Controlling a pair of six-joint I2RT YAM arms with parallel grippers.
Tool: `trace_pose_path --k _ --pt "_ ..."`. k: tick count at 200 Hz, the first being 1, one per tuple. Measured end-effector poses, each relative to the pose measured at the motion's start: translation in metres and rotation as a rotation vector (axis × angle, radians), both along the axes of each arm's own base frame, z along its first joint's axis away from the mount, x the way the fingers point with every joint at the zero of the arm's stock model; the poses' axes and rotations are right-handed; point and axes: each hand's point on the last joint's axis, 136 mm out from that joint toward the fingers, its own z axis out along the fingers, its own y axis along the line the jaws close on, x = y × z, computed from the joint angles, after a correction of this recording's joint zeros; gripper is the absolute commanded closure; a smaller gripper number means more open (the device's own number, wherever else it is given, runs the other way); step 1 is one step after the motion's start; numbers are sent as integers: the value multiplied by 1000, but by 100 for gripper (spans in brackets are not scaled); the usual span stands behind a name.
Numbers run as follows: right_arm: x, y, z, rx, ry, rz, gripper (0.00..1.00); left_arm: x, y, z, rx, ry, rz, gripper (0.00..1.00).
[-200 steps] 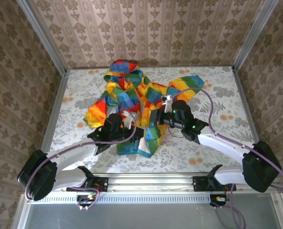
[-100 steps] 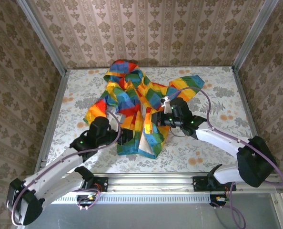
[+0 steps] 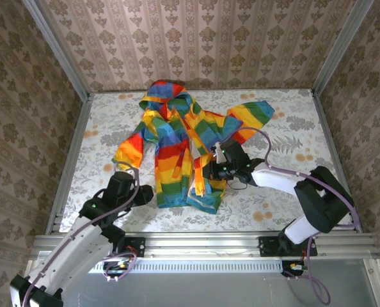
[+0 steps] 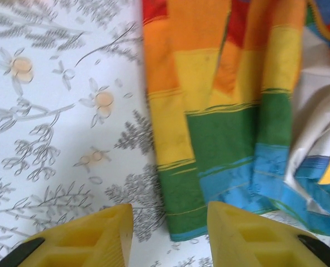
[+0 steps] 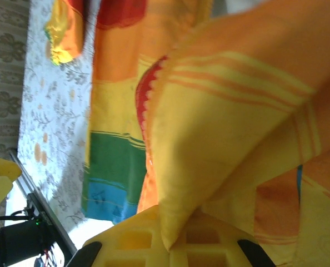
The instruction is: Zip up the jacket
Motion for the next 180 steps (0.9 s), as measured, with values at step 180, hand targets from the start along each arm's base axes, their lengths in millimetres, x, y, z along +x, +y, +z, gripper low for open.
trace_pose_path --k 180 --pt "-7 -9 5 -28 -6 3 100 11 -128 -14 -34 71 -434 58"
